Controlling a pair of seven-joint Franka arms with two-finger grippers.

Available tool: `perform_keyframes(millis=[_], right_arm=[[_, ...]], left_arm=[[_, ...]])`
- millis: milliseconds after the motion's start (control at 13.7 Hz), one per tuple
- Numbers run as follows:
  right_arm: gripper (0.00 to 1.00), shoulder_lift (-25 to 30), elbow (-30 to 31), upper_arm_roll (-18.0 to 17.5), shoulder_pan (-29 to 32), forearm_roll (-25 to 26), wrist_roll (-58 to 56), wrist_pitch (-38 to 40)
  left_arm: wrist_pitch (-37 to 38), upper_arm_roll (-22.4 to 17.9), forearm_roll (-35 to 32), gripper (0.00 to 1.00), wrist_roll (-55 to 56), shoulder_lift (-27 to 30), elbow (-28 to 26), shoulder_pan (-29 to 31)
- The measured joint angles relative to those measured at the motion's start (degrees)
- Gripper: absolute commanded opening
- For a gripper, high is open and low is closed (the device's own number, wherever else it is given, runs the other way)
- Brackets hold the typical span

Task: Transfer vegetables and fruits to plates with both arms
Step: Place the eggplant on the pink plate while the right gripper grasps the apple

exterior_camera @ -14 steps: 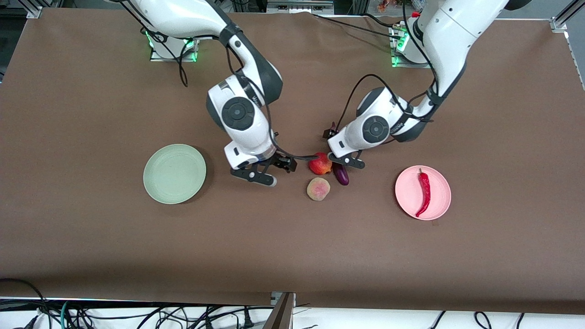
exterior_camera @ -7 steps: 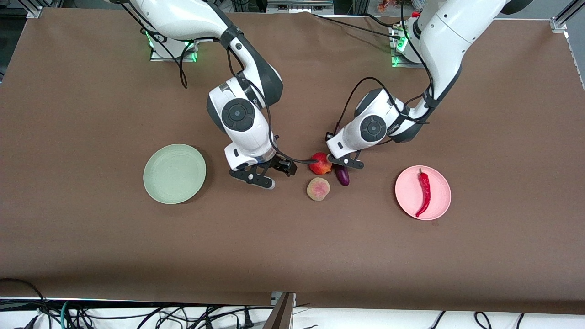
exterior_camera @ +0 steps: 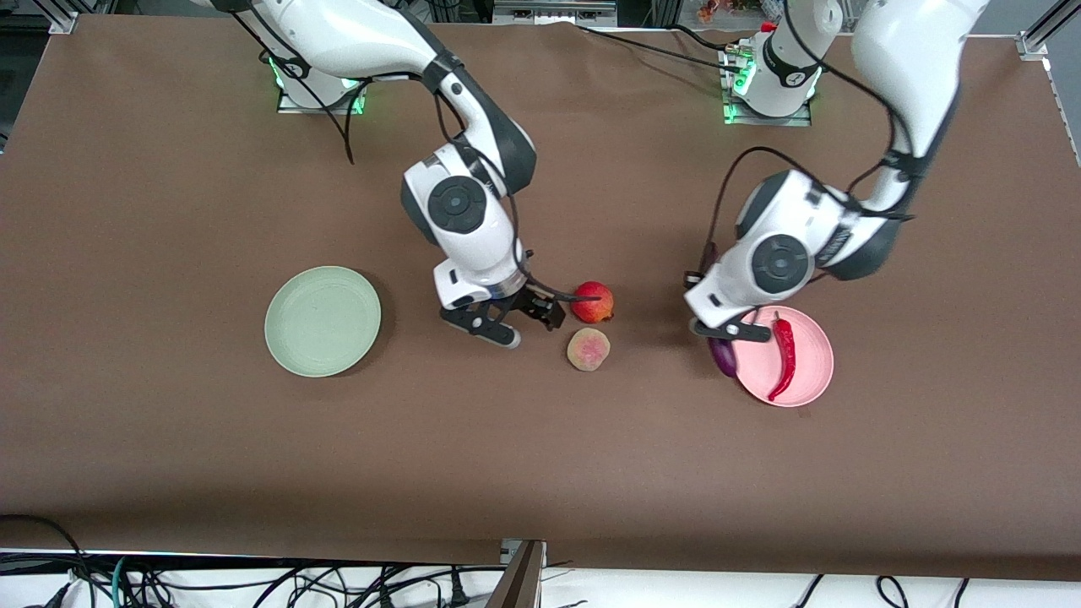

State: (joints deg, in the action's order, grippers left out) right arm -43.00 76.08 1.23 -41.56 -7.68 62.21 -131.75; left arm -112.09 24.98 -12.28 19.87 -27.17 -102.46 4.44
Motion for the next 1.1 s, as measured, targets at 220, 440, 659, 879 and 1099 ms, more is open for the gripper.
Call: perform_keyframes(millis=[220,440,659,879,1099], right_arm=[[1.0,-3.3,-0.2,0.9,-6.8,2.0,7.4,-5.9],[1.0,-5.7,-0.6,2.2,-10.2,3.2,10.1,-9.7],[1.0,-6.9,-0.8,2.8,-10.1,3.2,10.2,-10.7],[1.0,-8.8,-0.8,2.9,-10.2,3.2,12.0,-14.7],[1.0,-10.4,-0.8,2.8,-10.3,3.2,12.4,-17.8]], left_arm=[[0.7,-2.0,-3.0,0.0,-5.0,-0.6,1.5,3.5],[0.5,-2.6,-3.3,0.02,-13.3,-4.1,1.6,7.9],[-0.3,-2.3,-3.3,0.18,-16.4,-6.7,1.8,8.9],[-0.3,-1.5,-3.4,1.0,-16.6,-6.8,2.3,7.7],[-0.3,-1.5,-3.4,1.0,-17.2,-6.8,3.3,7.4]])
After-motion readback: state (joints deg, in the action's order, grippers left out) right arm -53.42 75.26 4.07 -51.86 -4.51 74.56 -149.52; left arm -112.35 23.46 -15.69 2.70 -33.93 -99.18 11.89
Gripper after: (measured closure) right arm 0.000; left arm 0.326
